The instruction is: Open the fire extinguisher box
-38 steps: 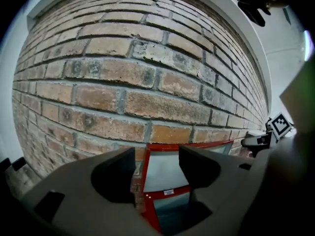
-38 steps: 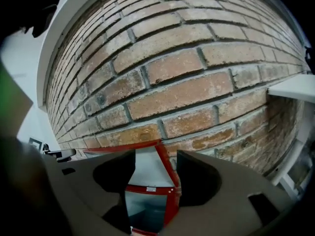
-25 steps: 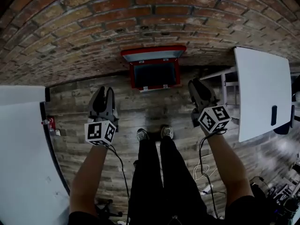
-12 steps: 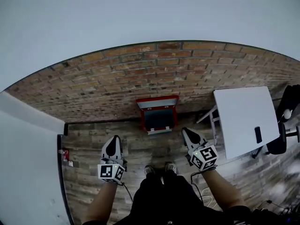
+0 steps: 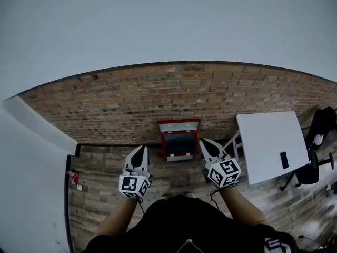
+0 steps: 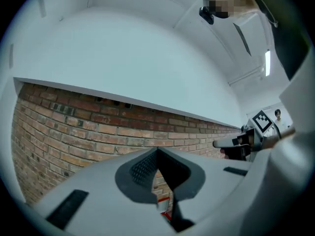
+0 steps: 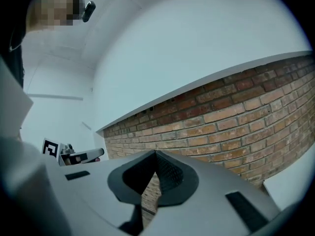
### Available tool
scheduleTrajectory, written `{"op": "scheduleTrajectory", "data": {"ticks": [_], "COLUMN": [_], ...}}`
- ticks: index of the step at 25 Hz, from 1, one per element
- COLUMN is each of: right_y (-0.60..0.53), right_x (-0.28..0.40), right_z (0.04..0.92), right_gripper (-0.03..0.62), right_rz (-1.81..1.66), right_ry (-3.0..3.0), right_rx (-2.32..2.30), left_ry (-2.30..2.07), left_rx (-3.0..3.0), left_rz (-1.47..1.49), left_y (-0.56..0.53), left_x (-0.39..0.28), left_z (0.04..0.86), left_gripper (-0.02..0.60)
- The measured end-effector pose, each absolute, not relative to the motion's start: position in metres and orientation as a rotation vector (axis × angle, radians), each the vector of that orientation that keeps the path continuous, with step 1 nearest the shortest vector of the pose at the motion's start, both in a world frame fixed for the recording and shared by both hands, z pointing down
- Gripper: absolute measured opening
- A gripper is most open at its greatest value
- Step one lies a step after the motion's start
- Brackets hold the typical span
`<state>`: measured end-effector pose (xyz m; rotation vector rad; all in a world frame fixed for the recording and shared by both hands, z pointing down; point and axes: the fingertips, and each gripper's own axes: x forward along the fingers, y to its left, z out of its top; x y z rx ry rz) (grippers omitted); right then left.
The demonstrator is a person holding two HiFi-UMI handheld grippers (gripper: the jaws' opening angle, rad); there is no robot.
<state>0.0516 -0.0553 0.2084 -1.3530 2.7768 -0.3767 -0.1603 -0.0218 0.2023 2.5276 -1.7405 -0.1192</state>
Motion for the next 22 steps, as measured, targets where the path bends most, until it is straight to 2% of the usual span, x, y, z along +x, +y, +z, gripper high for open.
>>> {"op": "scheduleTrajectory", "data": {"ticks": [22], "right_y": [-0.038], "right_x": [0.051], "right_z": [0.203], "right_gripper": [0.018], "right_rz": [-0.318], "right_ry": [2.778], "right_rx": [-1.378], "left_ry": [-1.67], "left_rx": [2.569], "left_rz": [-0.143], "left_y": [-0.015], "left_x": [-0.128], "left_z": [0.193], "left_gripper": [0.049]}}
